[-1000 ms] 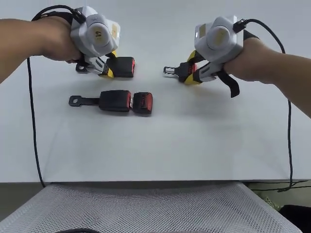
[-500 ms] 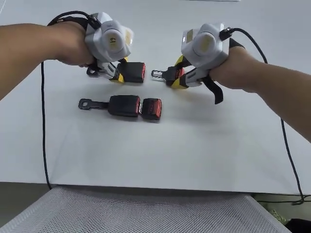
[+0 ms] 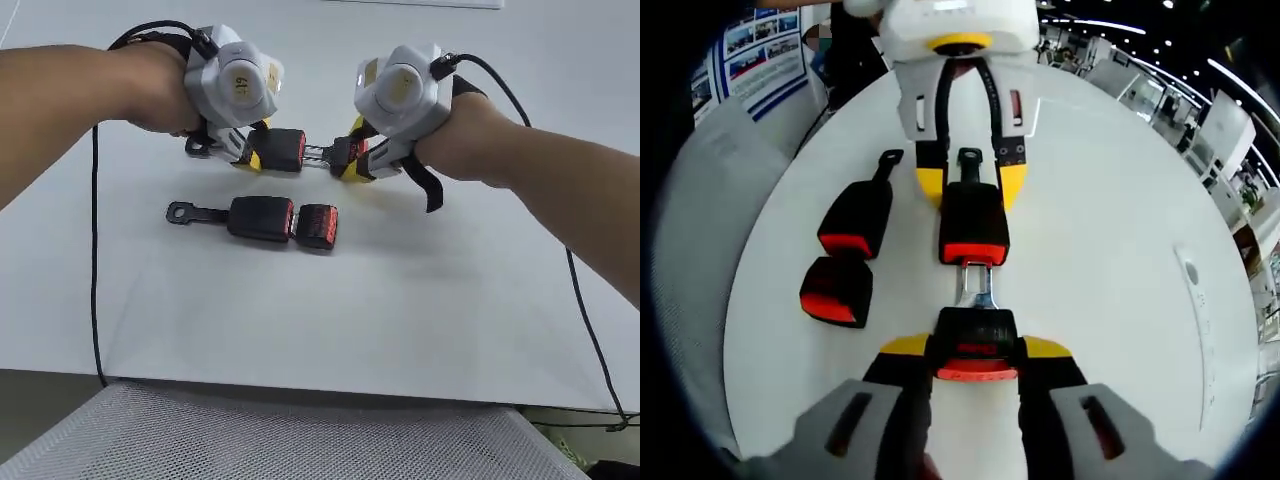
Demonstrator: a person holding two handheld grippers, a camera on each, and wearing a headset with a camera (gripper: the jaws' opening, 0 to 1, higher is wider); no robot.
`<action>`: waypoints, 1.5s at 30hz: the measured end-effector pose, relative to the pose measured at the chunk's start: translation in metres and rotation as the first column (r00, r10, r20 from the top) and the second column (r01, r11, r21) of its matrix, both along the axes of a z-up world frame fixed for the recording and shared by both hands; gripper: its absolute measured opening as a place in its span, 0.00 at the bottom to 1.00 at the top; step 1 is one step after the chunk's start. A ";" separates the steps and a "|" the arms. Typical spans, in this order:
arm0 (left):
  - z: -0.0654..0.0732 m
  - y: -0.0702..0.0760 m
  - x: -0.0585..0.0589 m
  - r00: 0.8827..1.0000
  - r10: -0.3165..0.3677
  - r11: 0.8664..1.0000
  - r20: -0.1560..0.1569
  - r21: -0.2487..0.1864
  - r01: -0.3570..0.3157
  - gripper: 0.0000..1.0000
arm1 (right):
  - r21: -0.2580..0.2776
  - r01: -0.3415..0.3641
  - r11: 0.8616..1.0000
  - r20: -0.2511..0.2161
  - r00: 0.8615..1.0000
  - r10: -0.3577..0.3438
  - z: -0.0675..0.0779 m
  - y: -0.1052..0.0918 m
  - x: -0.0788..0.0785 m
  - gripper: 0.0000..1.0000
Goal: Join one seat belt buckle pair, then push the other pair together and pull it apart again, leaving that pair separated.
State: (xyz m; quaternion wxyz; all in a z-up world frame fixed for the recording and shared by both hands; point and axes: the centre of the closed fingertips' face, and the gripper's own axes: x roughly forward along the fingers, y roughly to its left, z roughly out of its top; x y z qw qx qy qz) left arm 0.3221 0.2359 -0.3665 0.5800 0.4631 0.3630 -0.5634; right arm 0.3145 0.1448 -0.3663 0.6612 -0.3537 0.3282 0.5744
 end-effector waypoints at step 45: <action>0.001 -0.001 -0.002 1.000 -0.011 0.999 -0.014 -0.038 0.010 0.31 | 0.035 -0.023 0.999 0.026 0.999 0.022 0.006 0.036 0.007 0.30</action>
